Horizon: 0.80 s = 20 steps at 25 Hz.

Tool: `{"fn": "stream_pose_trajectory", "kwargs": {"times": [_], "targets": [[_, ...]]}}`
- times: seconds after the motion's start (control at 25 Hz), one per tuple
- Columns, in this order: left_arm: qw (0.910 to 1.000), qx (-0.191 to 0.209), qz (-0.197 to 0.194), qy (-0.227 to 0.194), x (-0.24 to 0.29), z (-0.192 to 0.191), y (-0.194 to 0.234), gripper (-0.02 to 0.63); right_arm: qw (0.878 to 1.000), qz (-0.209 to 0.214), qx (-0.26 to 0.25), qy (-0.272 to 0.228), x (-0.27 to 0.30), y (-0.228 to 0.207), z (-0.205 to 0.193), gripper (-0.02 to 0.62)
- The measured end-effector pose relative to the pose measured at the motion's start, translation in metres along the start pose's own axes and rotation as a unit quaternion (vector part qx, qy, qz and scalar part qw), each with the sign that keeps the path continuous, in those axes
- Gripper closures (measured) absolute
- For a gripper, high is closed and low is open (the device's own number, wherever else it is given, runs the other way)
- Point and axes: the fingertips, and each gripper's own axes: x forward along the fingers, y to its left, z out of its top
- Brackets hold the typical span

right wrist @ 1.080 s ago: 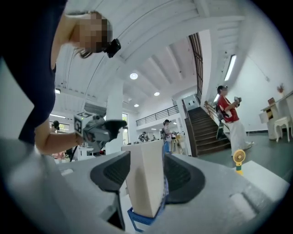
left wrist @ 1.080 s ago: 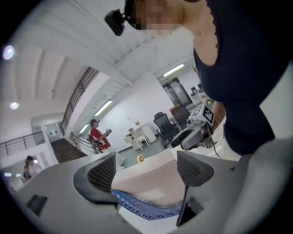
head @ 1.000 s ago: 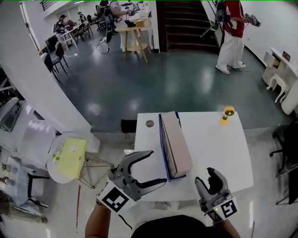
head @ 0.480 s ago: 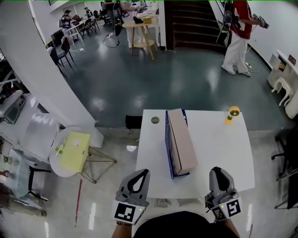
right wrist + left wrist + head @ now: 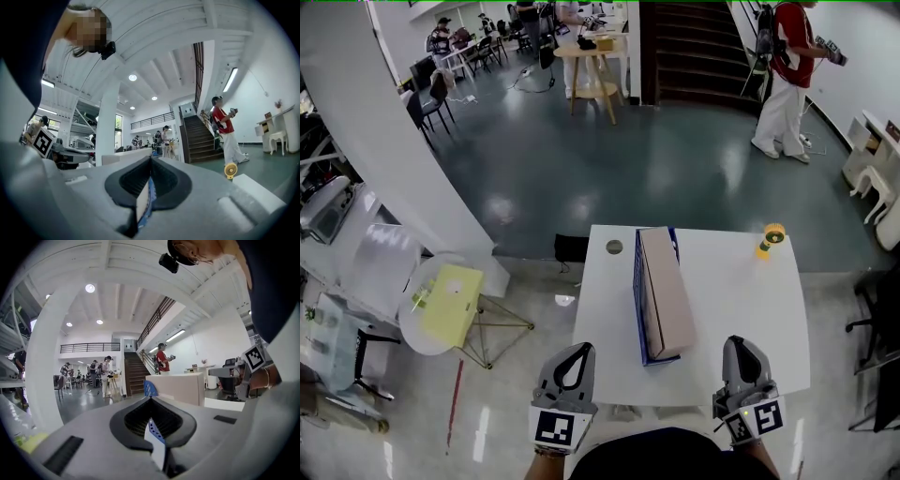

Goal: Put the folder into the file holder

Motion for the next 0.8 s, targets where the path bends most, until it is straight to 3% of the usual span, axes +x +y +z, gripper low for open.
{"fn": "stream_pose_trajectory", "kwargs": {"times": [0.2,0.4,0.6,0.8], "targets": [[0.9989,-0.042,0.022,0.007,0.003,0.000,0.007,0.607,1.000,0.009,-0.004,0.010,0.004,0.001,-0.007,0.597],[0.9998,-0.008,0.016,0.005,0.008,0.000,0.000,0.607,1.000,0.015,0.000,0.017,0.006,0.002,-0.007,0.597],[0.9996,-0.008,0.029,-0.001,0.002,-0.010,0.004,0.607,0.999,0.024,-0.005,0.022,0.005,0.003,-0.009,0.597],[0.9997,-0.011,0.023,0.006,-0.002,0.003,-0.004,0.607,0.999,0.025,-0.002,0.022,0.002,0.004,-0.007,0.598]]}}
